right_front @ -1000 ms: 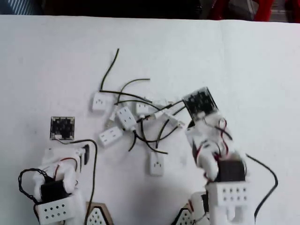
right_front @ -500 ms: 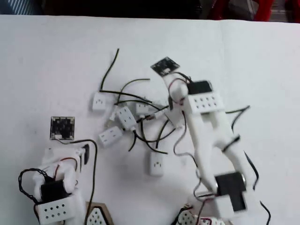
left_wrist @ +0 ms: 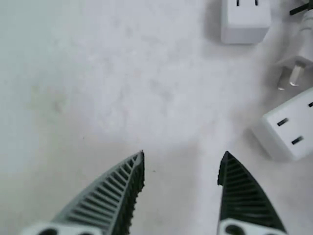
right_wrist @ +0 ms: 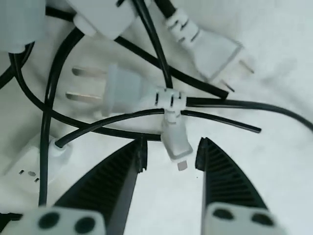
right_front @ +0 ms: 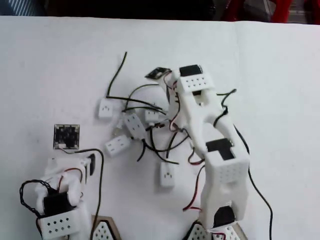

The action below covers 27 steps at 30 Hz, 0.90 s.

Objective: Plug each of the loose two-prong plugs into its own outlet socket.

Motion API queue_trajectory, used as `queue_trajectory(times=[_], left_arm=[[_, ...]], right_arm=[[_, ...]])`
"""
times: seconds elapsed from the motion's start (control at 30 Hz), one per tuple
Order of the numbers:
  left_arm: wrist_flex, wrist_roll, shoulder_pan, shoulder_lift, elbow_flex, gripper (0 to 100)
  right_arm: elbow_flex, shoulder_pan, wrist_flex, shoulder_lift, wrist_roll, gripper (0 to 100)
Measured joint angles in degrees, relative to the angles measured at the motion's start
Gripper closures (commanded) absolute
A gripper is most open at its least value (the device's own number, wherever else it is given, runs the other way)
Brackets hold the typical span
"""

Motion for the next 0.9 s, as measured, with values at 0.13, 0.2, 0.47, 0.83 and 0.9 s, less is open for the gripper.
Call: queue_trajectory(times=[0.13,0.2,0.47,0.83,0.9], left_arm=[[0.0,0.0,0.0,0.0,0.0,76],[0.0,0.0,0.0,0.0,0.0,76],[0.0,0.0,0.0,0.0,0.0,76],[0.0,0.0,0.0,0.0,0.0,76],[0.0,0.0,0.0,0.0,0.0,76]], right_arm=[[-2.81,0.09,0.0,3.52,0.18,82.9],[-3.6,0.09,0.0,4.75,0.18,83.0],[-3.96,0.88,0.0,7.3,0.18,96.8],[-3.96,0.53,1.23,7.12,0.44,88.3],[-3.96,0.53,2.46,7.12,0.35,89.6]])
